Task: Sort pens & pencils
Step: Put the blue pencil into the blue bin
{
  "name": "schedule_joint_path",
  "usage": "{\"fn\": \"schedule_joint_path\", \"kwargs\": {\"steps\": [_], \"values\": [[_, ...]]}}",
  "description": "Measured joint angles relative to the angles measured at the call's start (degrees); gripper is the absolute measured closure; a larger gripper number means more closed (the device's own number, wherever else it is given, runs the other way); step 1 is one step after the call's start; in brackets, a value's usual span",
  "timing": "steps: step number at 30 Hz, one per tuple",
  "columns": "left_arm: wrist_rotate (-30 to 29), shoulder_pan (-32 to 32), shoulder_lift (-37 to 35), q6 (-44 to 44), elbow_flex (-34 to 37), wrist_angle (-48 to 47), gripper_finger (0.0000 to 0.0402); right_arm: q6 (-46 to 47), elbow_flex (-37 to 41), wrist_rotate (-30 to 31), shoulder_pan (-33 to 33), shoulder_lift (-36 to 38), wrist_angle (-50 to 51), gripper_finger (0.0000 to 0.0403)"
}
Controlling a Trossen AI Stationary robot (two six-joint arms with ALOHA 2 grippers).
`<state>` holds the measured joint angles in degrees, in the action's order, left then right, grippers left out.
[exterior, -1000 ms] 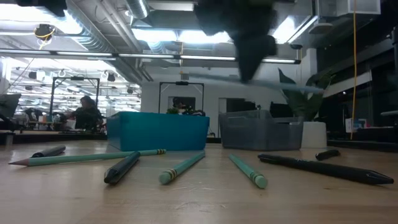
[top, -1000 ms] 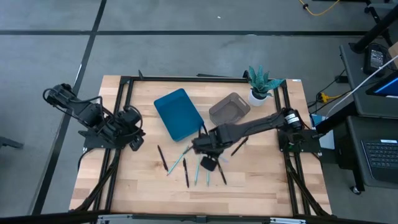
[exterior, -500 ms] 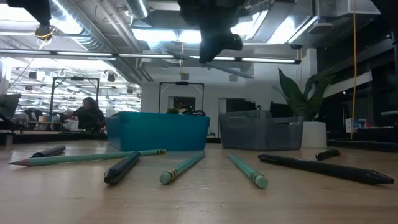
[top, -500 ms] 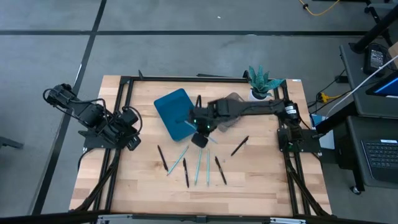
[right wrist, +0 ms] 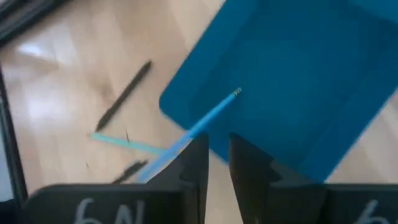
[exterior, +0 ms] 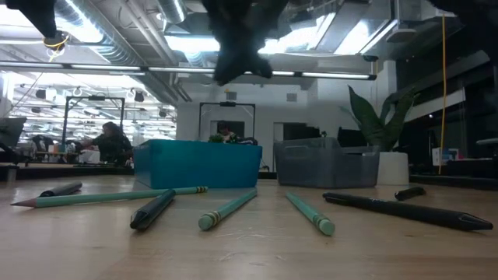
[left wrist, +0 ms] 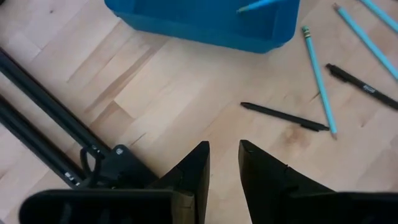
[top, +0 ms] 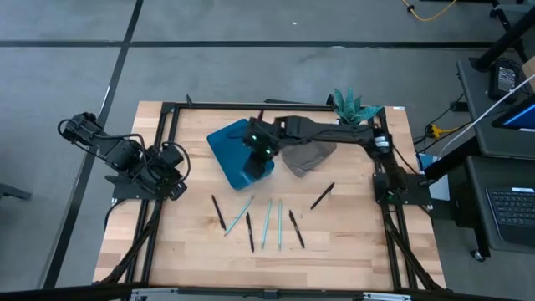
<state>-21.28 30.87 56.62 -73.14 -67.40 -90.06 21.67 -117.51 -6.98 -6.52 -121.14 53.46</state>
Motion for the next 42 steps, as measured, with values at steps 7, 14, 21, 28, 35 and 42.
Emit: {"fn": "schedule_joint_path", "kwargs": {"steps": [7, 14, 21, 28, 35, 42], "values": [[1.52, 0.02, 0.00, -0.22, -0.07, 0.02, 0.0321, -5.10, -17.54, -0.29, -0.44, -9.15, 8.61, 0.0340], [1.68, 0.02, 0.00, -0.03, -0.07, 0.02, 0.0321, -4.99, -15.89, 2.75, -0.26, -8.63, 12.07, 0.0341], [1.49, 0.02, 0.00, 0.12, -0.07, 0.03, 0.0321, -3.90, -15.89, 2.73, 2.54, -8.61, 14.47, 0.0341], [1.46, 0.02, 0.00, 0.15, -0.07, 0.04, 0.0321, -1.93, -15.89, 2.14, 5.50, -8.61, 13.28, 0.0341], [1.44, 0.00, 0.02, 0.19, -0.07, 0.05, 0.0321, 1.94, -15.90, -8.07, 5.81, -11.59, 4.03, 0.0331], [1.43, 0.05, 0.00, 1.51, -0.07, 0.07, 0.0321, 3.68, -15.80, -15.01, 5.83, -15.82, 3.00, 0.0284]]}}
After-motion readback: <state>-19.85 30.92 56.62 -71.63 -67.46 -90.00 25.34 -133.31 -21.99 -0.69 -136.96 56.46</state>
